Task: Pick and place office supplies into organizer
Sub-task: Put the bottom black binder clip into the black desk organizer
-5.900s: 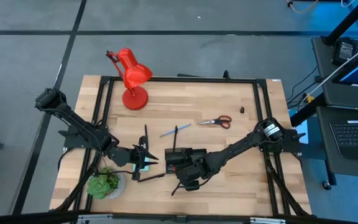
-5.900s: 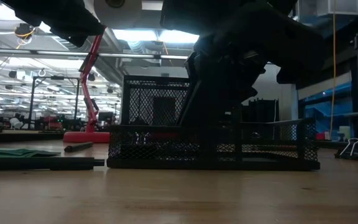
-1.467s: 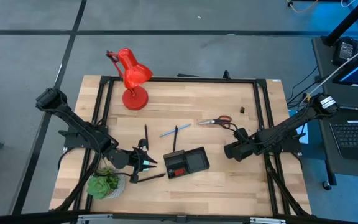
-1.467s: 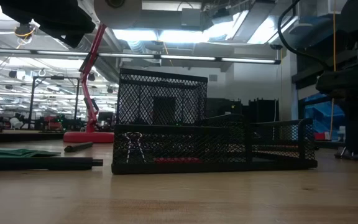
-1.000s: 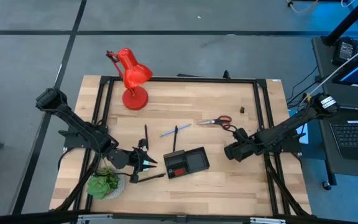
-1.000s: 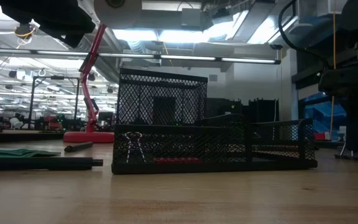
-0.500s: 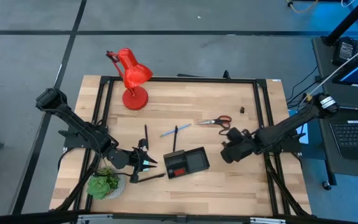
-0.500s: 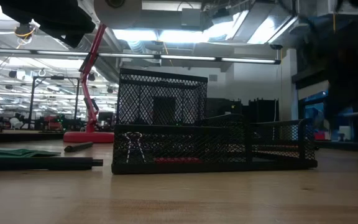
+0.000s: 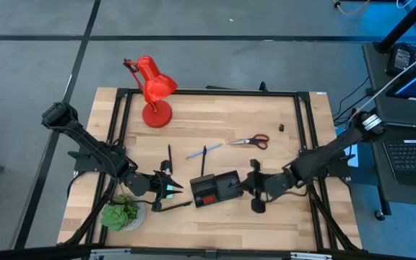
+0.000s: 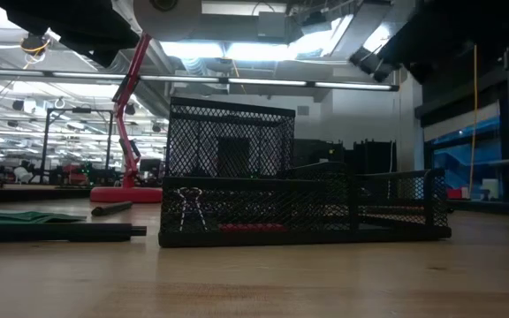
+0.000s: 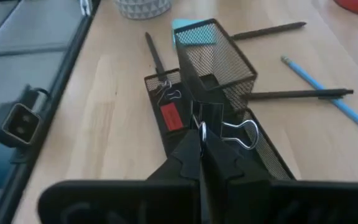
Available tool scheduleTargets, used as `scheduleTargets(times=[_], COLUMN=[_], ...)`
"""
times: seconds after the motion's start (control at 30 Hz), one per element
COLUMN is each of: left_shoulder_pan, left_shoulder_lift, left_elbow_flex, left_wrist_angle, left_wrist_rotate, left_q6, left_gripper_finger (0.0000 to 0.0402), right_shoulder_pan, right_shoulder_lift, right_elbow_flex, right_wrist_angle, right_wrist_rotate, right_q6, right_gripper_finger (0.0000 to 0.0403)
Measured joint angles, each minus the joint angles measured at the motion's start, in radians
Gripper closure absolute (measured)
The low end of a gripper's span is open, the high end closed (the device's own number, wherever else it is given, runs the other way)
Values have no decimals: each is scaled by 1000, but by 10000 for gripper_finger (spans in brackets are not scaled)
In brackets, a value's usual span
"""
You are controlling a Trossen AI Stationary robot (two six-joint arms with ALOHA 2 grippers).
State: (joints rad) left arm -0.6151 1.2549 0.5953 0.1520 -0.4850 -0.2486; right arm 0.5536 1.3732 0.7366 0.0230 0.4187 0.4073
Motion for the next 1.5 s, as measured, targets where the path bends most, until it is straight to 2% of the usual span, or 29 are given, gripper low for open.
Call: scheduleTargets(times=[0.17,0.33,0.47,0.6,0.83,1.5], left_shoulder_pan=[0,0,0,0,0,0], left_shoulder_lift=[0,0,0,0,0,0], left_elbow_flex=[0,0,0,0,0,0], left_wrist_angle=[1,-2,-2,-2,-2,-3], left_wrist_rotate=[0,0,0,0,0,1], left_q6=[0,0,0,0,0,0], left_gripper_finger=[337,337,337,337,337,337], right_shoulder_pan=[7,21,22,17,-9,-40], right_shoulder_lift=[144,296,405,492,567,602], right_elbow_flex=[135,341,477,553,577,567], right_wrist_angle=[-23,-177,-318,-373,-381,-368], right_wrist_rotate=[1,-1,-1,1,0,-2], right_q6=[-96,-202,-207,-205,-203,-177], right_gripper_finger=[399,399,399,399,399,399])
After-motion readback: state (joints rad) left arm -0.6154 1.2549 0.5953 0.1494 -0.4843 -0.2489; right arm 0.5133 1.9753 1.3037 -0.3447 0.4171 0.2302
